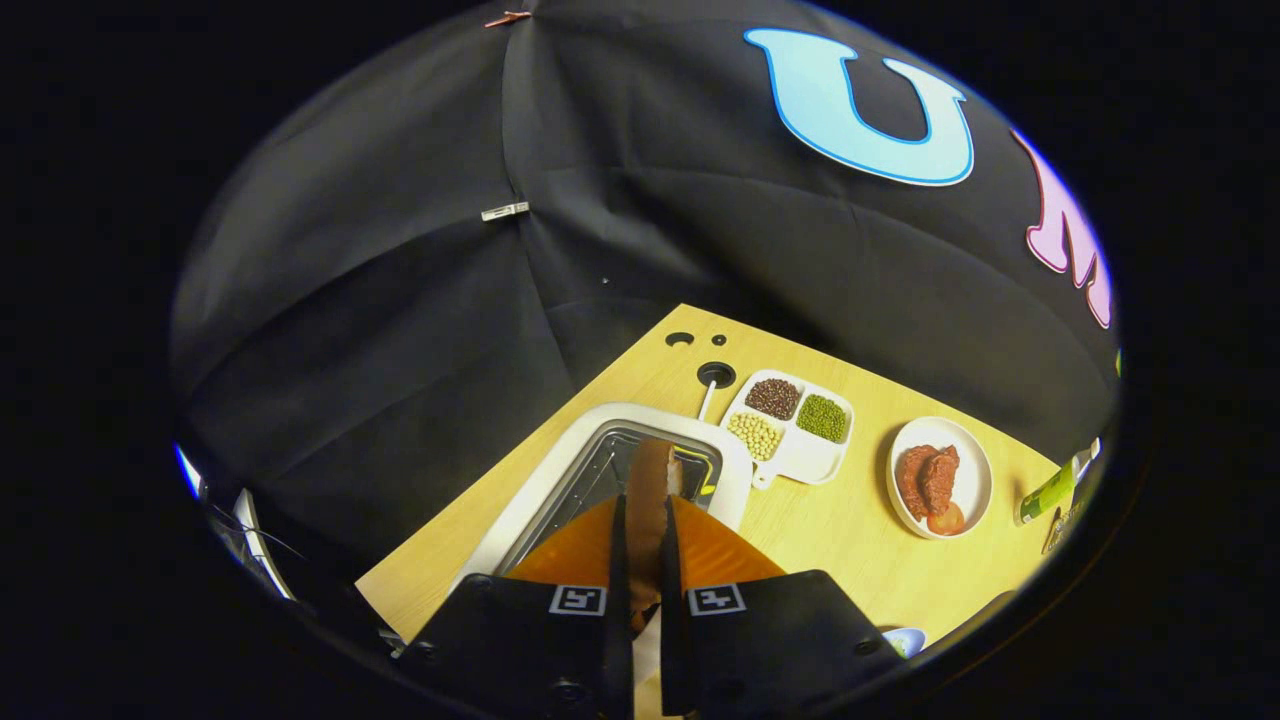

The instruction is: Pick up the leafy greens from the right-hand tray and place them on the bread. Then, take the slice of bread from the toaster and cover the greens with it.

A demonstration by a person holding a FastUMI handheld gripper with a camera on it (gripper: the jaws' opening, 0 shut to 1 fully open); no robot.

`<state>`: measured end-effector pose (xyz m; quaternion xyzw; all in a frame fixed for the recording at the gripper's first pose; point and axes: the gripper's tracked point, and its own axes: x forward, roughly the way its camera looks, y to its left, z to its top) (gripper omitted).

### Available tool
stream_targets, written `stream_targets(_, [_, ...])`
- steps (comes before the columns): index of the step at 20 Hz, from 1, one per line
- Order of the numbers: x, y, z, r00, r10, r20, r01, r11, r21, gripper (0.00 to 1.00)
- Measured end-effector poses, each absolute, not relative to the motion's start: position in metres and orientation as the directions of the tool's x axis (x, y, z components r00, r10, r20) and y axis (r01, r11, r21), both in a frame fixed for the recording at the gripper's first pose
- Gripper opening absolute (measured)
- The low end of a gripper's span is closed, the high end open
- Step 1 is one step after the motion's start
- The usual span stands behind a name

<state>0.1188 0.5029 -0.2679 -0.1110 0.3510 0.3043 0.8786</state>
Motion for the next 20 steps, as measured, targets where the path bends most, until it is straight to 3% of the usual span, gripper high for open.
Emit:
stream_targets(10, [0.116,0.489,-0.191,0.62,0.514,-0.592,-0.599,0.798,0.065,0.15])
stream_targets(20, [0.093,0.42,-0.136,0.637,0.56,-0.53,-0.603,0.79,0.11,0.15])
